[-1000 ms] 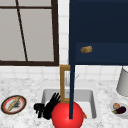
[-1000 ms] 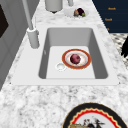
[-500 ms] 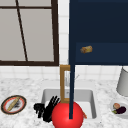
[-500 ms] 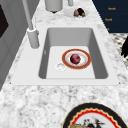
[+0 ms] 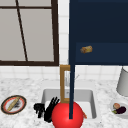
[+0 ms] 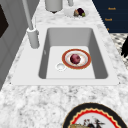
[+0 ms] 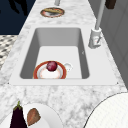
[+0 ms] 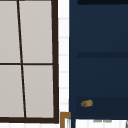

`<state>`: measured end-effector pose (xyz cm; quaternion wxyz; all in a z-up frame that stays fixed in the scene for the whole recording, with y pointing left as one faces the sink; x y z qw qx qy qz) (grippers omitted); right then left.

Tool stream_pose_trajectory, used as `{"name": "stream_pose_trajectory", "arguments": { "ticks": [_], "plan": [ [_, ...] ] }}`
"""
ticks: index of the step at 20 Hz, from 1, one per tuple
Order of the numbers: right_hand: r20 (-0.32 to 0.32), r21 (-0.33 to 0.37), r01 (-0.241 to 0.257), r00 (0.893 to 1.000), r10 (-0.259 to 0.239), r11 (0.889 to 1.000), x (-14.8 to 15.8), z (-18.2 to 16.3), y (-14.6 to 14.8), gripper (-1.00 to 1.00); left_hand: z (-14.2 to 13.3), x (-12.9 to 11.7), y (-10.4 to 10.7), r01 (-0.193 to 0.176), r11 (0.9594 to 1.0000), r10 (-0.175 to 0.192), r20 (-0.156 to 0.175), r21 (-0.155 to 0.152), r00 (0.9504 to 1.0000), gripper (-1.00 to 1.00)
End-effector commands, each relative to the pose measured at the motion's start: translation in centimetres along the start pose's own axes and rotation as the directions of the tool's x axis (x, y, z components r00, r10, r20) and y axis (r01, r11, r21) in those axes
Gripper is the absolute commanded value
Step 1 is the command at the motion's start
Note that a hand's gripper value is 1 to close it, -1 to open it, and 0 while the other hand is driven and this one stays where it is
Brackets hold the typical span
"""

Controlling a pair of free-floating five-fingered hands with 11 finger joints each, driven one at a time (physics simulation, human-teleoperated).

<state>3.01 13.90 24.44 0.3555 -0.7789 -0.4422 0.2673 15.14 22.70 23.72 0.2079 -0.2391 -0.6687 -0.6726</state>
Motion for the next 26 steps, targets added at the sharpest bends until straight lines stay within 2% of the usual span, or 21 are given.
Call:
{"name": "stream_pose_trajectory", "arguments": {
  "ticks": [1, 7, 11, 16, 18, 22, 26],
  "plan": [
    [0.058, 0.066, -0.004, 0.998, 0.0, 0.998, -0.7, 0.2, 2.8, -1.0, 0.0, 0.0, 0.0, 0.0, 1.0, 0.0, 0.0, 0.0, 1.0, 0.0],
    [0.134, 0.086, -0.002, 0.991, -0.009, 0.996, -1.5, 1.1, 6.1, -1.0, 0.0, 0.0, 0.0, 0.0, 1.0, 0.0, 0.0, 0.0, 1.0, 0.0],
    [0.178, 0.119, -0.021, 0.984, -0.001, 0.993, -2.0, 1.8, 8.6, -1.0, 0.0, 0.0, 0.0, 0.0, 1.0, 0.0, 0.0, 0.0, 1.0, 0.0],
    [0.185, 0.17, -0.024, 0.983, -0.008, 0.985, -2.5, 1.0, 10.5, -1.0, 0.0, 0.0, 0.0, 0.0, 1.0, 0.0, 0.0, 0.0, 1.0, 0.0],
    [0.21, 0.183, -0.039, 0.978, -0.001, 0.982, -2.7, 0.9, 11.3, -1.0, 0.0, 0.0, 0.0, 0.0, 1.0, 0.0, 0.0, 0.0, 1.0, 0.0],
    [0.201, 0.196, -0.032, 0.98, -0.008, 0.98, -3.9, -0.2, 12.4, -1.0, 0.0, 0.0, 0.0, 0.0, 1.0, 0.0, 0.0, 0.0, 1.0, 0.0],
    [0.256, 0.2, -0.048, 0.967, -0.005, 0.979, -4.5, -0.4, 13.8, -1.0, 0.0, 0.0, 0.0, 0.0, 1.0, 0.0, 0.0, 0.0, 1.0, 0.0]
  ]
}}
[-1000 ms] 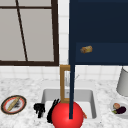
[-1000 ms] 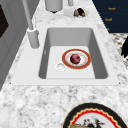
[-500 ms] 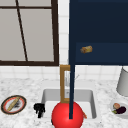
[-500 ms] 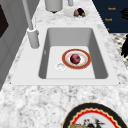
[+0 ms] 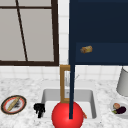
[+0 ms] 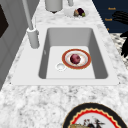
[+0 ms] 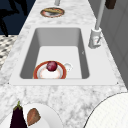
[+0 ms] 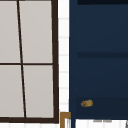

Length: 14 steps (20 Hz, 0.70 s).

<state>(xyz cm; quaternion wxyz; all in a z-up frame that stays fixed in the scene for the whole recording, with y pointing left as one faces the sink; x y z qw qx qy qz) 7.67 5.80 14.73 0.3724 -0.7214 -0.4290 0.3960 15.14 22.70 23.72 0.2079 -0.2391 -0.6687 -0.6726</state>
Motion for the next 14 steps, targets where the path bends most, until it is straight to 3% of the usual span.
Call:
{"name": "stream_pose_trajectory", "arguments": {
  "ticks": [1, 6, 8, 14],
  "plan": [
    [0.063, -0.003, 0.025, 0.998, -0.024, 1.0, -0.5, -0.7, 1.7, -1.0, 0.0, 0.0, 0.0, 0.0, 1.0, 0.0, 0.0, 0.0, 1.0, 0.0],
    [0.079, -0.04, 0.029, 0.997, -0.026, 0.999, -0.6, -1.1, 6.1, -1.0, 0.0, 0.0, 0.0, 0.0, 1.0, 0.0, 0.0, 0.0, 1.0, 0.0],
    [0.05, -0.038, 0.048, 0.998, -0.046, 0.998, -1.6, -1.4, 6.9, -1.0, 0.0, 0.0, 0.0, 0.0, 1.0, 0.0, 0.0, 0.0, 1.0, 0.0],
    [0.091, -0.038, 0.065, 0.994, -0.062, 0.997, -2.1, -2.0, 10.6, -1.0, 0.0, 0.0, 0.0, 0.0, 1.0, 0.0, 0.0, 0.0, 1.0, 0.0]
  ]
}}
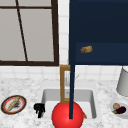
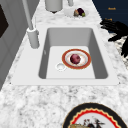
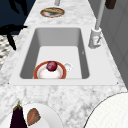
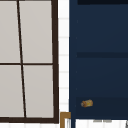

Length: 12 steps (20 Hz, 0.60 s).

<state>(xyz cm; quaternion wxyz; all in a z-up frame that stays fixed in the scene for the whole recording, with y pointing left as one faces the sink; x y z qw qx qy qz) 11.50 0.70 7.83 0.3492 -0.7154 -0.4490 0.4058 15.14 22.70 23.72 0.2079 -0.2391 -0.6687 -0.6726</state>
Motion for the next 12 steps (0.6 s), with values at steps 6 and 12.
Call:
{"name": "stream_pose_trajectory", "arguments": {
  "ticks": [6, 12],
  "plan": [
    [-0.009, 0.023, 0.095, 0.995, -0.095, 0.995, -2.5, -2.3, 2.3, -1.0, 0.0, 0.0, 0.0, 0.0, 1.0, 0.0, 0.0, 0.0, 1.0, 0.0],
    [-0.033, 0.022, 0.103, 0.994, -0.103, 0.994, -5.1, -4.0, 3.8, -1.0, 0.0, 0.0, 0.0, 0.0, 1.0, 0.0, 0.0, 0.0, 1.0, 0.0]
  ]
}}
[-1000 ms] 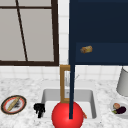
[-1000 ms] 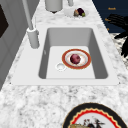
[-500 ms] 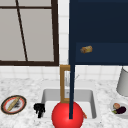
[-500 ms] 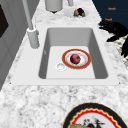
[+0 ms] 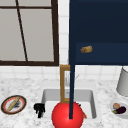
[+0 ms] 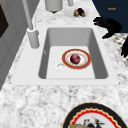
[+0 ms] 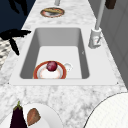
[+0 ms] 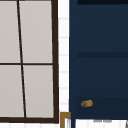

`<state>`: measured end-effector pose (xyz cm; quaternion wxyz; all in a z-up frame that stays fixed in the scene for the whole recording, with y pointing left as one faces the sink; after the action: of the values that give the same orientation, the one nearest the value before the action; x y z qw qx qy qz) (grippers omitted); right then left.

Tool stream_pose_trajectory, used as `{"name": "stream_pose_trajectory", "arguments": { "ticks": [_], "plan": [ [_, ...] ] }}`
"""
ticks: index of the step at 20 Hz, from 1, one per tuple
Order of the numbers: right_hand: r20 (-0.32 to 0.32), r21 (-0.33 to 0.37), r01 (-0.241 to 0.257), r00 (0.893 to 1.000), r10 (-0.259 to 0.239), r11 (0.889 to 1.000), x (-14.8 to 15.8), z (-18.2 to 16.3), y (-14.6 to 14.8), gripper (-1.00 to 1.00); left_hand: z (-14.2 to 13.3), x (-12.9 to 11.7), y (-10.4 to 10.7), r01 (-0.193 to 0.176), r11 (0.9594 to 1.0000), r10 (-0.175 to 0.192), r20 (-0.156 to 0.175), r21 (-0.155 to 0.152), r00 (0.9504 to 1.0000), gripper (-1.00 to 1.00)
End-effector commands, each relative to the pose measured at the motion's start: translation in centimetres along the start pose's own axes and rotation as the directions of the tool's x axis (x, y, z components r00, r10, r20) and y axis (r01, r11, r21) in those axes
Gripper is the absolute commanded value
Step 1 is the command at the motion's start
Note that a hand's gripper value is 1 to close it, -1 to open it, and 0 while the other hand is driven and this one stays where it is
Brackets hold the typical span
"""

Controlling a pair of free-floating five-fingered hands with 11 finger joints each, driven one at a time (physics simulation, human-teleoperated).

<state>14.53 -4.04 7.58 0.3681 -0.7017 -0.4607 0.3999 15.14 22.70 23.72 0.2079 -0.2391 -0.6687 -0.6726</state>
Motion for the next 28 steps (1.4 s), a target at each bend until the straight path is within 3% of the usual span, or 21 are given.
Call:
{"name": "stream_pose_trajectory", "arguments": {
  "ticks": [1, 2, 5, 6, 7, 10, 11, 13, 15, 20, 28],
  "plan": [
    [-0.022, -0.003, 0.055, 0.998, -0.055, 0.998, -2.1, -1.0, 1.0, -1.0, 0.0, 0.0, 0.0, 0.0, 1.0, 0.0, 0.0, 0.0, 1.0, 0.0],
    [-0.02, -0.005, 0.059, 0.998, -0.059, 0.998, -2.5, -1.2, 1.2, -1.0, 0.0, 0.0, 0.0, 0.0, 1.0, 0.0, 0.0, 0.0, 1.0, 0.0],
    [-0.06, 0.024, 0.154, 0.986, -0.153, 0.988, -4.0, -1.3, 1.0, -1.0, 0.0, 0.0, 0.0, 0.0, 1.0, 0.0, 0.0, 0.0, 1.0, 0.0],
    [-0.06, 0.024, 0.163, 0.985, -0.162, 0.986, -4.4, -1.4, 1.1, -1.0, 0.0, 0.0, 0.0, 0.0, 1.0, 0.0, 0.0, 0.0, 1.0, 0.0],
    [0.001, 0.053, 0.104, 0.995, -0.105, 0.993, -3.1, -1.7, 0.9, -1.0, 0.0, 0.0, 0.0, 0.0, 1.0, 0.0, 0.0, 0.0, 1.0, 0.0],
    [-0.05, 0.045, 0.093, 0.995, -0.091, 0.995, -3.3, -1.0, 0.8, -1.0, 0.0, 0.0, 0.0, 0.0, 1.0, 0.0, 0.0, 0.0, 1.0, 0.0],
    [-0.056, 0.058, 0.098, 0.994, -0.094, 0.994, -3.0, -2.3, 1.2, -1.0, 0.0, 0.0, 0.0, 0.0, 1.0, 0.0, 0.0, 0.0, 1.0, 0.0],
    [-0.04, 0.139, 0.133, 0.991, -0.128, 0.981, -4.5, -1.4, 1.1, -1.0, 0.0, 0.0, 0.0, 0.0, 1.0, 0.0, 0.0, 0.0, 1.0, 0.0],
    [-0.037, 0.167, 0.155, 0.988, -0.151, 0.974, -4.5, -0.7, 0.6, -1.0, 0.0, 0.0, 0.0, 0.0, 1.0, 0.0, 0.0, 0.0, 1.0, 0.0],
    [-0.025, 0.249, 0.151, 0.988, -0.15, 0.957, -5.0, 0.4, 0.0, -1.0, 0.0, 0.0, 0.0, 0.0, 1.0, 0.0, 0.0, 0.0, 1.0, 0.0],
    [0.022, 0.319, 0.154, 0.985, -0.169, 0.935, -5.6, -0.4, -2.1, -1.0, 0.0, 0.0, 0.0, 0.0, 1.0, 0.0, 0.0, 0.0, 1.0, 0.0]
  ]
}}
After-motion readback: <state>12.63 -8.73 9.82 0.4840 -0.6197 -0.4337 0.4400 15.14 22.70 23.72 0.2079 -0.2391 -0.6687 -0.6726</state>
